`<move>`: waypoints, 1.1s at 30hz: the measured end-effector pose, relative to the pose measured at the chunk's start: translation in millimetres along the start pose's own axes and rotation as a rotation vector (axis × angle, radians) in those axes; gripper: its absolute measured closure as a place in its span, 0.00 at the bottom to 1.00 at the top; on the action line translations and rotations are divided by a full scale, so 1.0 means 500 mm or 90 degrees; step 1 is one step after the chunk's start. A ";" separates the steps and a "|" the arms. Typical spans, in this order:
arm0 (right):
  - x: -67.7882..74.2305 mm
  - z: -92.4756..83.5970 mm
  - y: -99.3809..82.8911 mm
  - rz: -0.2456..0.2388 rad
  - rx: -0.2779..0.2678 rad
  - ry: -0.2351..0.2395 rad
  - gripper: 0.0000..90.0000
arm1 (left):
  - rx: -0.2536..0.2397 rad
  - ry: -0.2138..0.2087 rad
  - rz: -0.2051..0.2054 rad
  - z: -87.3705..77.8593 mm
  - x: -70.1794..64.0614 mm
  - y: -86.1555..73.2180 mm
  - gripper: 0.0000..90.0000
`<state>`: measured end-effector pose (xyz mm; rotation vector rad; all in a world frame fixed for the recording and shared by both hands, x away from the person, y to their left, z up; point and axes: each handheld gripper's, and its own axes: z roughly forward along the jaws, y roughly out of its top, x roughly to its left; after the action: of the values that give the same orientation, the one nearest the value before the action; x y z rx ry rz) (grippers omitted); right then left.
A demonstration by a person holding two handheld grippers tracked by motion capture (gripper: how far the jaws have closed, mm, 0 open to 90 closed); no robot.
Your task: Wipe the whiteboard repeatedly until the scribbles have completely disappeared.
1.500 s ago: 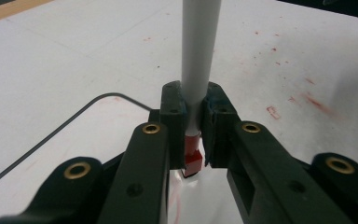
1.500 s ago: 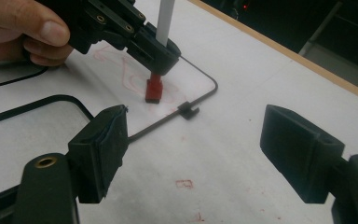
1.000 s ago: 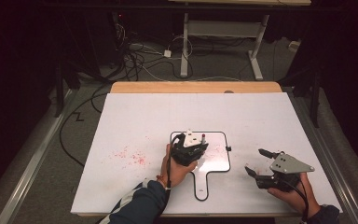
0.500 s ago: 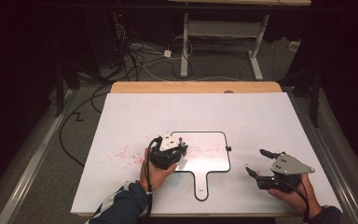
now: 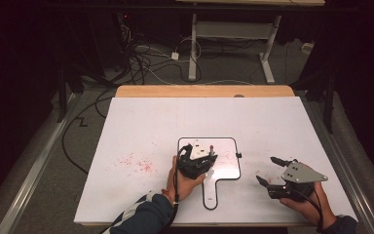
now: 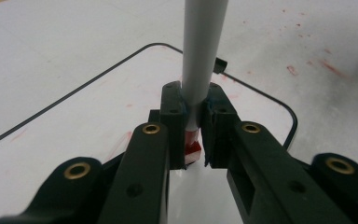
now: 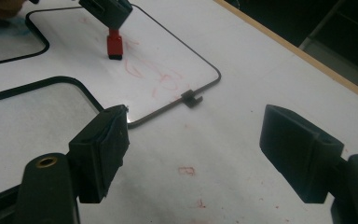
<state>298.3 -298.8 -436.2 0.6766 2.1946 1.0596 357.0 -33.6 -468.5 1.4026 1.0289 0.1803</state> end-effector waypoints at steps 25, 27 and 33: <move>-0.006 -0.004 -0.004 0.006 0.005 -0.012 0.27 | 0.017 0.061 0.017 -0.031 0.031 0.019 0.88; -0.006 -0.002 -0.003 0.005 0.007 -0.011 0.27 | 0.011 0.077 0.013 -0.052 0.049 0.025 0.88; -0.006 0.000 -0.003 0.004 0.011 -0.010 0.27 | -0.005 0.118 0.004 -0.105 0.098 0.040 0.88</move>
<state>300.1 -301.5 -436.9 0.6972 2.1915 1.0362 358.8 40.8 -466.3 1.4011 1.1751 0.3235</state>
